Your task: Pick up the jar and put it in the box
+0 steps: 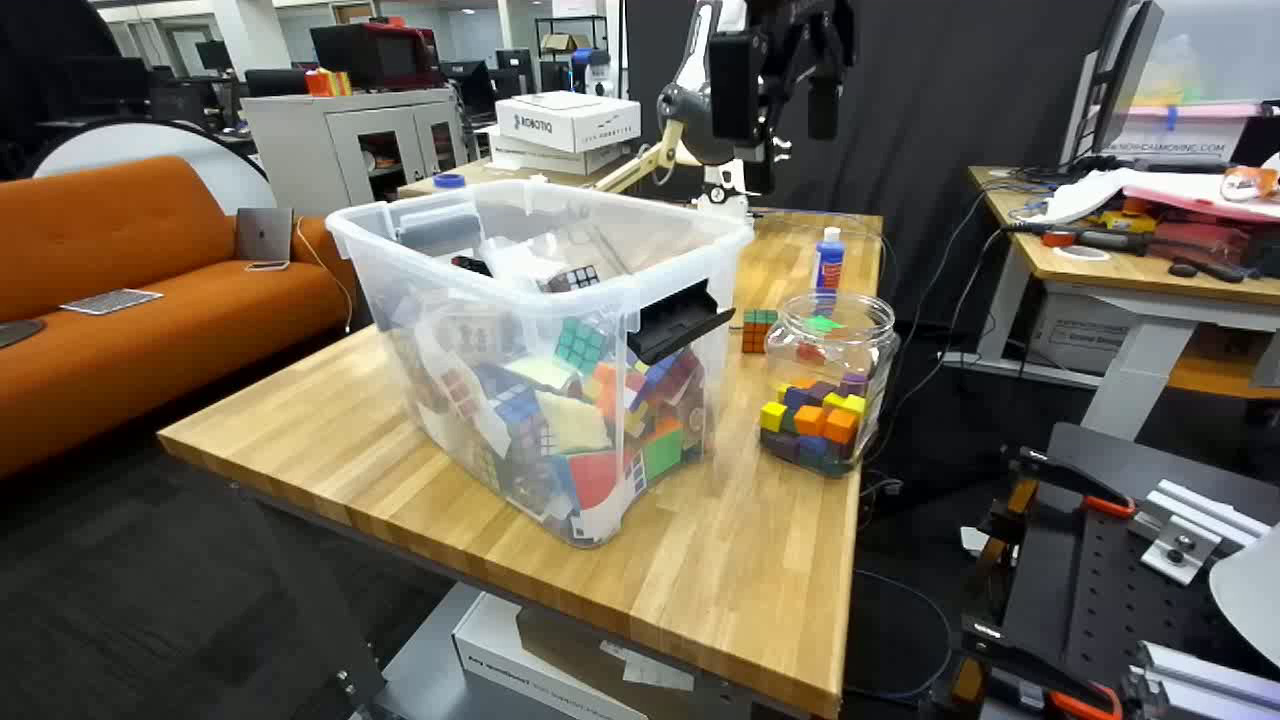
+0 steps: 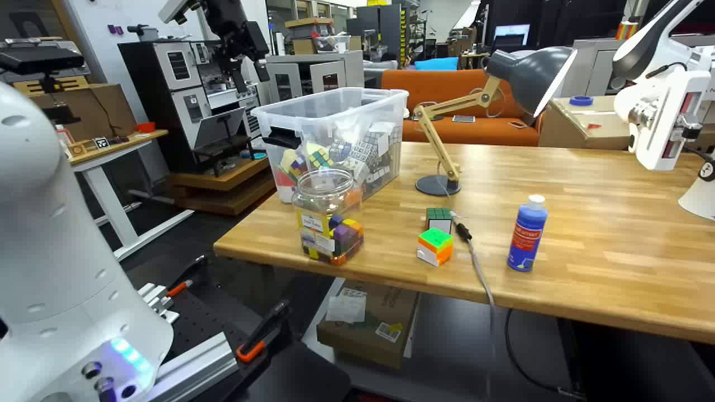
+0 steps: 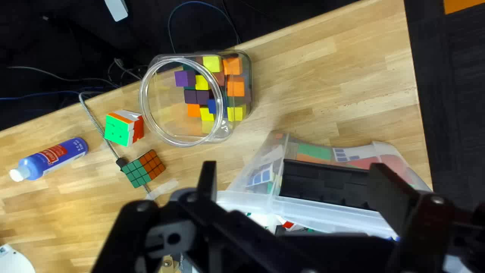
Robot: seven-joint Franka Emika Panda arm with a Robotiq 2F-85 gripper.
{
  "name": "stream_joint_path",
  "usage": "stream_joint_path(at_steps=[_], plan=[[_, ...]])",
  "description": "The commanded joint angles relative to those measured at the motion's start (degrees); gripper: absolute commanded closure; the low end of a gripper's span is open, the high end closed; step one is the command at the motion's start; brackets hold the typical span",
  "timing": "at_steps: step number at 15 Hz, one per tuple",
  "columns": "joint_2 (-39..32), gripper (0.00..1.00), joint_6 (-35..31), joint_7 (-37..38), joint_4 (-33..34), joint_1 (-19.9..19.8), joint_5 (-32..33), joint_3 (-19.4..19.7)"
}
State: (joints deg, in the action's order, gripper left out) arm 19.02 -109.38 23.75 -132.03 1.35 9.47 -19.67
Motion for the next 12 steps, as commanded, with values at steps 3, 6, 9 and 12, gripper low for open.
stream_joint_path(at_steps=[3, 6, 9, 12], plan=[[-0.2, 0.00, 0.2, 0.6, 0.1, 2.1, 0.7, 1.9], [-0.2, 0.00, 0.2, 0.6, 0.1, 2.1, 0.7, 1.9], [-0.2, 0.00, 0.2, 0.6, 0.1, 2.1, 0.7, 1.9], [0.0, 0.00, -0.2, 0.1, 0.0, 2.3, 0.3, 2.2]])
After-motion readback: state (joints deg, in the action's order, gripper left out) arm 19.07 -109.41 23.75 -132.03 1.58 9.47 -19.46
